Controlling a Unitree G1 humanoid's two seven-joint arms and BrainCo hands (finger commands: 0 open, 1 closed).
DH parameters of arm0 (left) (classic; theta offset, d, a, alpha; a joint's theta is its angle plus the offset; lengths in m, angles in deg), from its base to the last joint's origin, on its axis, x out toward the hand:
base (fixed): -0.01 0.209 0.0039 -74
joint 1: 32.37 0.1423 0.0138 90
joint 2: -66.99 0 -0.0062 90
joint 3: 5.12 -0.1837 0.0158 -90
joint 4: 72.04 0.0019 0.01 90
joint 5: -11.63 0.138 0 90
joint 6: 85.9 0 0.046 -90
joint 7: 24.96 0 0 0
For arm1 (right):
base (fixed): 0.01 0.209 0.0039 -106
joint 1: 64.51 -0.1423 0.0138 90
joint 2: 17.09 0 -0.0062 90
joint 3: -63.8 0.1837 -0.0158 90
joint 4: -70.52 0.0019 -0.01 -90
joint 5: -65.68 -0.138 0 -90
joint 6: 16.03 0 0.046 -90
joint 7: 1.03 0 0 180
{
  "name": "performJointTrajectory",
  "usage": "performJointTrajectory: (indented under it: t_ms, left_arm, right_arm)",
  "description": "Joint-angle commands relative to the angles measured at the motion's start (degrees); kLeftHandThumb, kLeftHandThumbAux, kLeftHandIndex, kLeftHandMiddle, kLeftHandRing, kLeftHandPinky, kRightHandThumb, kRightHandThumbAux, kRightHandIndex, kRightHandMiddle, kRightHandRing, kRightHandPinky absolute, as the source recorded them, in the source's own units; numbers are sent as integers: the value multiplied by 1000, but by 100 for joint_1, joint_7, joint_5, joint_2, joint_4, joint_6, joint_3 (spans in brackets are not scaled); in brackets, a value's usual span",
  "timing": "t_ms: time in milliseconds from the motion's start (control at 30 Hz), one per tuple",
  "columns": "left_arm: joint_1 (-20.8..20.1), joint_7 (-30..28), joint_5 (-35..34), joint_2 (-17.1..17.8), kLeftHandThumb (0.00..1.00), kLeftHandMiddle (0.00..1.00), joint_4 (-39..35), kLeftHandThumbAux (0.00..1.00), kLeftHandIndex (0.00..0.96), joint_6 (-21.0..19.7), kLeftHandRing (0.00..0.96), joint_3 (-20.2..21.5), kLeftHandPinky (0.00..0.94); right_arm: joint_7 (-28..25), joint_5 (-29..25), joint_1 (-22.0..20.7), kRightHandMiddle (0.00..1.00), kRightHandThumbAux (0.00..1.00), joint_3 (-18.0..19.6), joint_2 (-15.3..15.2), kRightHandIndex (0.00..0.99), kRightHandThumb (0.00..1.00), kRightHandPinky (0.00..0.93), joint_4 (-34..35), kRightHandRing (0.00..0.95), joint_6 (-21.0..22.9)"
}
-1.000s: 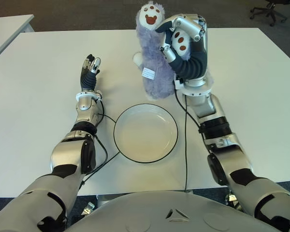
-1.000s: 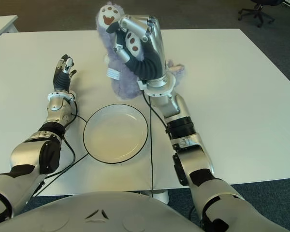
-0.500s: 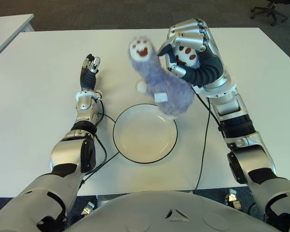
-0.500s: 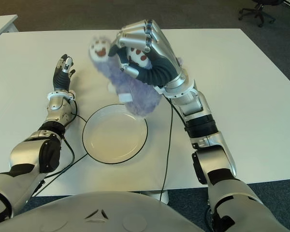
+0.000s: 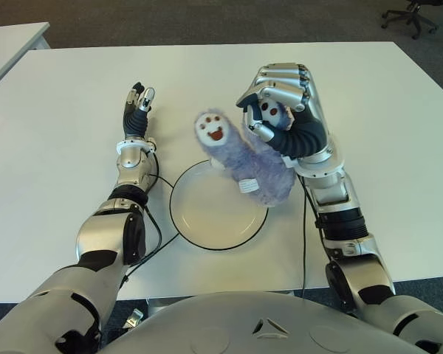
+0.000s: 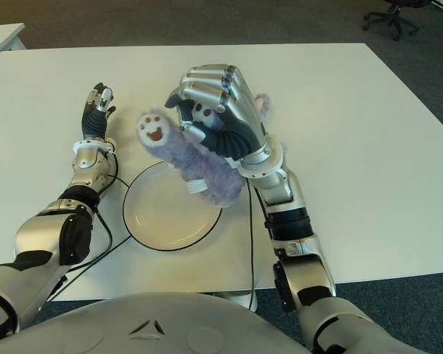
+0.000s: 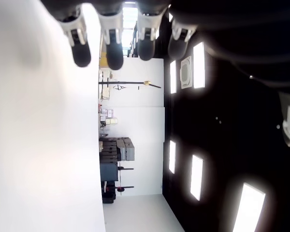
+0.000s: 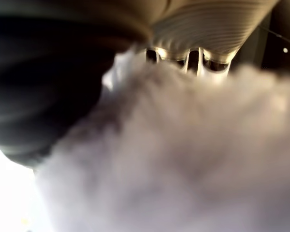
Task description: Put the doll into the plate.
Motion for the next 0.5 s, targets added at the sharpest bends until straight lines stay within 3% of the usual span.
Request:
performJointTrajectory:
  t_ms: [33,167,500]
  left_arm:
    - [621,221,138,-255,0,54,336,403,0,-270,100,-134,100]
    - [580,241,100,-241,0,68,399,400,0,-357,124,-104,172]
    - [573,282,81,-254,0,94,371,399,0,-400,150,-95,174]
  right_arm:
    - [118,273,166,622,714,44,186,426,711,623,175,626,247]
    - [15,103,181,634,716,-90,180,425,710,654,149,644,279]
    - [-238,-362,108,659,717,-277,16,425,711,687,-40,677,121]
